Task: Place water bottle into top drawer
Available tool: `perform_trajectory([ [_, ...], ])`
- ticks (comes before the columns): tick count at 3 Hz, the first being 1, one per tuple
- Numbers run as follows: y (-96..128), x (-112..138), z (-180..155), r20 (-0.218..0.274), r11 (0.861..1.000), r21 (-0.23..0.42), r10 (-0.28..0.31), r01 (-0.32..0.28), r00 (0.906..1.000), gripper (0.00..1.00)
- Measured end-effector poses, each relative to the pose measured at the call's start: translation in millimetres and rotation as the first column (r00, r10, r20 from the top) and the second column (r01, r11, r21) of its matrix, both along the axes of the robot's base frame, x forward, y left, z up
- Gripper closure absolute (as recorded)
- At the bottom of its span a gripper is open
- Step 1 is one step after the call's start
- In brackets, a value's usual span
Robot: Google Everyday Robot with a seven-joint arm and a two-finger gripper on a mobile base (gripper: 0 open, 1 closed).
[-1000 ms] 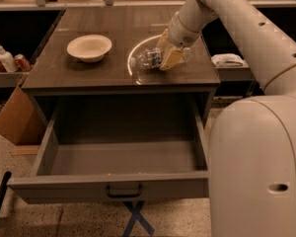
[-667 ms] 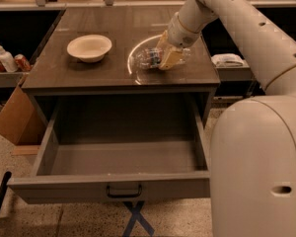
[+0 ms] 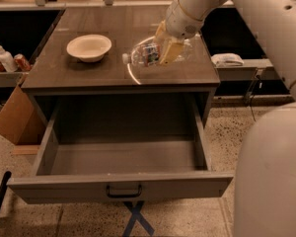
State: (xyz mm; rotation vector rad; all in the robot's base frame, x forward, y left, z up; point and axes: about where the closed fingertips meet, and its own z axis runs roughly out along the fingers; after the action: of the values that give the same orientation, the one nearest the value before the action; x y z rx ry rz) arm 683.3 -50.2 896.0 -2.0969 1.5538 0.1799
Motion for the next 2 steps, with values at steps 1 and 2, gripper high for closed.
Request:
perform_trajectory([
  [1, 5.5, -40.3, -0.7, -0.079, 0.999, 0.040, -0.027, 0.031, 0.9965, 1.00],
  [2, 6.5, -76.9, -14.7, -0.172, 0.991, 0.077, -0.094, 0.108, 0.9807, 1.00],
])
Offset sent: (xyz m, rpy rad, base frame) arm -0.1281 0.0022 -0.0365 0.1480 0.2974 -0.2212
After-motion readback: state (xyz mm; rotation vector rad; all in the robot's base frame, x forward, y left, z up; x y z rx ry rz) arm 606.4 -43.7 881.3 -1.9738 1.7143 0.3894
